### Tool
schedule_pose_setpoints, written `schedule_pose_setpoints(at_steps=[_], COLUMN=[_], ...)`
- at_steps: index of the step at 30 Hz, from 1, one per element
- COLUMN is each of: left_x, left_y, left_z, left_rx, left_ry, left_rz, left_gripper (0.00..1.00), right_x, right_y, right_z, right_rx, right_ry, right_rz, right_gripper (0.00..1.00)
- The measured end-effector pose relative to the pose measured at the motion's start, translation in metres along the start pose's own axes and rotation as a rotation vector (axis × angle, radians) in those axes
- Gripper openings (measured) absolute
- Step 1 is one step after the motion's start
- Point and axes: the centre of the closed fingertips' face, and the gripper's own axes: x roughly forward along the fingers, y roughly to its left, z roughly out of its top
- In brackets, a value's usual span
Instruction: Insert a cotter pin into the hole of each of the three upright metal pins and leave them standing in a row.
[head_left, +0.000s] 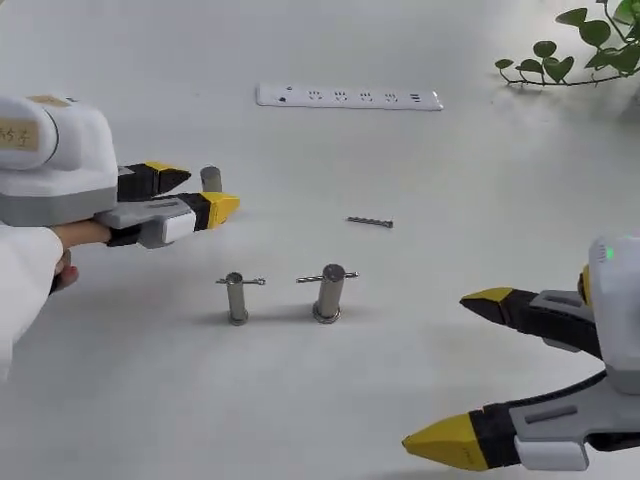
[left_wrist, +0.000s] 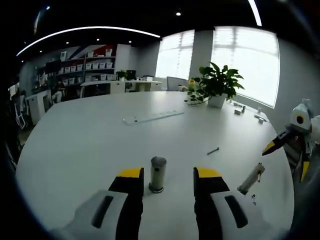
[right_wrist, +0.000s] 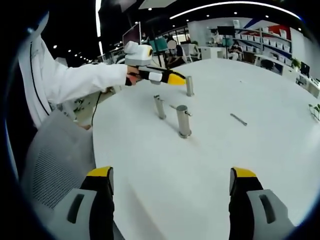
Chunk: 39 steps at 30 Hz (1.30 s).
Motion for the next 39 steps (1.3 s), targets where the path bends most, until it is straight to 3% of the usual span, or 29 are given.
schedule_pose_setpoints(at_steps=[6,10,12,15,31,35,37,39], left_x=[0.01,0.015,0.017,0.018,0.014,0.005,-0.004,-0.014], left_y=[0.007,0.01,0.013,0.013,0.022,0.025,0.024,0.021], left_z=[-0.004,-0.003,-0.004,-0.004,-0.003,0.005,0.015,0.027], left_rx=[-0.004,0.018,0.048,0.044,0.065,0.041,0.028,0.06], left_ry=[0.006,0.006,0.016,0.015,0.023,0.004,-0.021,-0.051], left_rz=[0.015,0.037,0.054,0.06,0.099,0.107,0.099,0.094], left_gripper=[0.24,0.16,0.17,0.11,0.1,0.1,0.09,0.09], right_x=[0.0,-0.004,-0.006,-0.007,-0.018,-0.022,-0.024,-0.025], right_y=[-0.002,-0.008,-0.009,-0.009,-0.01,-0.015,-0.018,-0.02], right_z=[-0.001,0.003,0.004,0.004,0.005,0.009,0.011,0.013], right_rx=[0.0,0.008,0.012,0.013,0.023,0.021,0.016,0.015], right_ry=[0.0,-0.025,-0.03,-0.03,-0.045,-0.058,-0.062,-0.072], right_rz=[-0.012,-0.035,-0.04,-0.046,-0.069,-0.08,-0.089,-0.096], right_gripper=[0.93,0.93,0.93,0.93,0.93,0.93,0.93,0.93])
